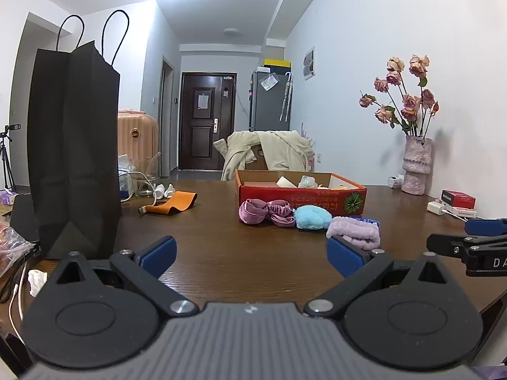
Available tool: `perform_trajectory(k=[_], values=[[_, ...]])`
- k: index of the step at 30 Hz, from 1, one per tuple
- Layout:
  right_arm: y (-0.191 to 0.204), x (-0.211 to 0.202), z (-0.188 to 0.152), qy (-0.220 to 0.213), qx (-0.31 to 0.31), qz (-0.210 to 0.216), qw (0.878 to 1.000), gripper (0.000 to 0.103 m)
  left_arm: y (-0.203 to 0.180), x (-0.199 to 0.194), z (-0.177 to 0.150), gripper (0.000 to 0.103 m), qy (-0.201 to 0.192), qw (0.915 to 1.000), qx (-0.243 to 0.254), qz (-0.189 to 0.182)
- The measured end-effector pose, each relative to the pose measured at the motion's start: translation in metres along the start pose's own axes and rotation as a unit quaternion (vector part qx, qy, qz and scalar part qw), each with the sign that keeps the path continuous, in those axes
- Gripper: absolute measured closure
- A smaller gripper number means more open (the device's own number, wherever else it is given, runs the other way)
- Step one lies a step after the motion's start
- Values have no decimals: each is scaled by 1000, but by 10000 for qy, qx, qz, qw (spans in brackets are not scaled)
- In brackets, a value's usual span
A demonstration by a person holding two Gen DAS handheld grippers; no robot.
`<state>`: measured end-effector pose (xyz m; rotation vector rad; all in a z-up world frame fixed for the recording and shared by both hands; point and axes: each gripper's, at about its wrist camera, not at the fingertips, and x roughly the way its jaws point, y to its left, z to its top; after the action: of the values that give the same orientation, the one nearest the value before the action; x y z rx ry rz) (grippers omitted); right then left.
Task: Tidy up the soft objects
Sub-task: 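Grasp the pink satin scrunchies with both grippers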
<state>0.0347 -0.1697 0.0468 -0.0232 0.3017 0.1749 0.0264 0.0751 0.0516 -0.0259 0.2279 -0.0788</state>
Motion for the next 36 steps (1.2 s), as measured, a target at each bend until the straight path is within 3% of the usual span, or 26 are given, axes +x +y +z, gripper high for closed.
perform_trajectory(k=[11, 17, 20, 22, 27, 30, 33, 36], values=[[-2, 4, 0, 79, 90, 85, 9999, 13, 1, 5, -1, 0, 70, 10000, -65, -20], [-7, 31, 6, 233, 288, 207, 9991, 16, 12, 29, 5, 0, 135, 9995, -285, -74], [-12, 72, 24, 296, 387, 407, 9980, 20, 22, 70, 21, 0, 364, 9984, -423, -71], [-15, 105, 37, 407, 480, 591, 9963, 33, 27, 103, 35, 0, 402, 9978, -510, -112], [-15, 210, 74, 807, 626, 861, 9910, 53, 39, 208, 64, 24, 836, 9925, -786, -414], [-13, 276, 90, 1137, 650, 972, 9866, 64, 45, 272, 66, 31, 1089, 9902, -786, -375], [-10, 331, 94, 1365, 636, 874, 9847, 70, 48, 318, 59, 30, 1176, 9891, -816, -337], [-6, 366, 90, 1546, 551, 932, 9820, 71, 57, 349, 45, 32, 1434, 9818, -1083, -609]])
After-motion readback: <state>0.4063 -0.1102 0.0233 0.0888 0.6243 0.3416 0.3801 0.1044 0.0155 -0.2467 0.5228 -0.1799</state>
